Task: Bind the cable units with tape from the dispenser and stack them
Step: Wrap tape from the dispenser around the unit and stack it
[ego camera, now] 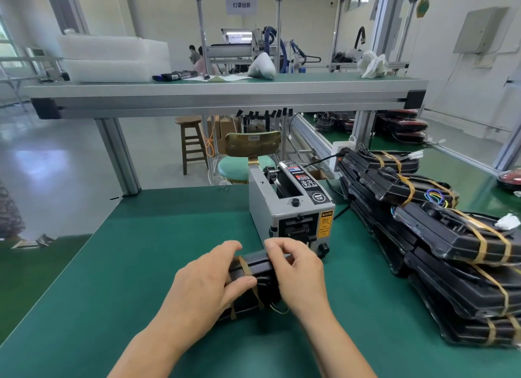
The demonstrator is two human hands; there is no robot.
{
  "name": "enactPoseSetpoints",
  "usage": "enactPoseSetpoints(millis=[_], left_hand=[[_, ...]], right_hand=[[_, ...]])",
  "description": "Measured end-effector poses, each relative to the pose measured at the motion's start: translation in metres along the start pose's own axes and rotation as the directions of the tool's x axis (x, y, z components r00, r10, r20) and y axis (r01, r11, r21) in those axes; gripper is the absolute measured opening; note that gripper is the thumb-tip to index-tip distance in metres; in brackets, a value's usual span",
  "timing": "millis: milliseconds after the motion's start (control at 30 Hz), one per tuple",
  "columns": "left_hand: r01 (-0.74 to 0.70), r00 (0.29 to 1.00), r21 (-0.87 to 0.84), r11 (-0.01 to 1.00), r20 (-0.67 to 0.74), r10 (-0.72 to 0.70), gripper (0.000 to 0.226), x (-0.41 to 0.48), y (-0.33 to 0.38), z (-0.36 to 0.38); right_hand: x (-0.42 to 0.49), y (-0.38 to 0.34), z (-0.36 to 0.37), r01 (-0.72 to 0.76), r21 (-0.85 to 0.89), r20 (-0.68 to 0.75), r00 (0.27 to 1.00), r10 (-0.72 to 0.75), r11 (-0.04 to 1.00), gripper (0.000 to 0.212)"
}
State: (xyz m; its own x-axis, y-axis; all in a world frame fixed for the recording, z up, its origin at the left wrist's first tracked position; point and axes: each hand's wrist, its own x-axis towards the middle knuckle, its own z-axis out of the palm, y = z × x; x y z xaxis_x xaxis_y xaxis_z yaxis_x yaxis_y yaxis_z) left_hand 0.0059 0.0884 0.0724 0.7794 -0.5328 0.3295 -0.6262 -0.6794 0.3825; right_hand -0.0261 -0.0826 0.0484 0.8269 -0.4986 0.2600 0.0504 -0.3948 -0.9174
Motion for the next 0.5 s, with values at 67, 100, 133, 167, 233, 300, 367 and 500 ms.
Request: enactPoseSetpoints(millis=[67,100,133,167,233,300,367,500], left_hand=[[-0.002,1.000,-0.008,1.000,-0.027,0.002,0.041,-0.001,-0.003,0.000],[-0.001,0.999,-0.012,1.000,-0.032,0.001,0.040,-0.002,-0.005,-0.001],[0.006,0.999,-0.015,1.000,-0.031,-0.006,0.040,-0.002,-0.008,-0.002],[0.021,0.999,-0.031,0.999,-0.030,-0.022,0.043,-0.003,-0.012,-0.002],[0.085,0.996,-0.117,0.990,-0.020,-0.088,0.048,-0.005,-0.021,-0.001],[0.144,0.987,-0.229,0.963,-0.033,-0.155,0.056,-0.008,-0.027,0.001],[0.219,0.965,-0.372,0.902,-0.051,-0.256,0.065,-0.014,-0.033,0.006],[0.423,0.888,-0.556,0.715,0.096,-0.450,0.085,-0.031,-0.050,0.014]], right_hand=[[0.002,0.002,-0.001,0.012,0.032,0.009,1.000,-0.012,0.999,0.020],[0.002,0.003,-0.003,0.008,0.072,0.038,0.999,-0.010,0.997,0.020],[0.001,0.007,-0.006,0.002,0.101,0.086,0.996,-0.011,0.995,0.020],[-0.001,0.011,-0.009,0.001,0.104,0.149,0.989,-0.016,0.995,0.028],[-0.007,0.023,-0.014,-0.012,0.051,0.300,0.954,-0.003,0.999,0.058],[-0.013,0.034,-0.014,-0.039,-0.006,0.427,0.903,0.038,0.999,0.077],[-0.015,0.041,-0.011,-0.009,-0.065,0.447,0.894,0.037,0.998,0.079],[-0.013,0.046,-0.004,-0.027,-0.040,0.386,0.922,0.040,0.999,0.075]])
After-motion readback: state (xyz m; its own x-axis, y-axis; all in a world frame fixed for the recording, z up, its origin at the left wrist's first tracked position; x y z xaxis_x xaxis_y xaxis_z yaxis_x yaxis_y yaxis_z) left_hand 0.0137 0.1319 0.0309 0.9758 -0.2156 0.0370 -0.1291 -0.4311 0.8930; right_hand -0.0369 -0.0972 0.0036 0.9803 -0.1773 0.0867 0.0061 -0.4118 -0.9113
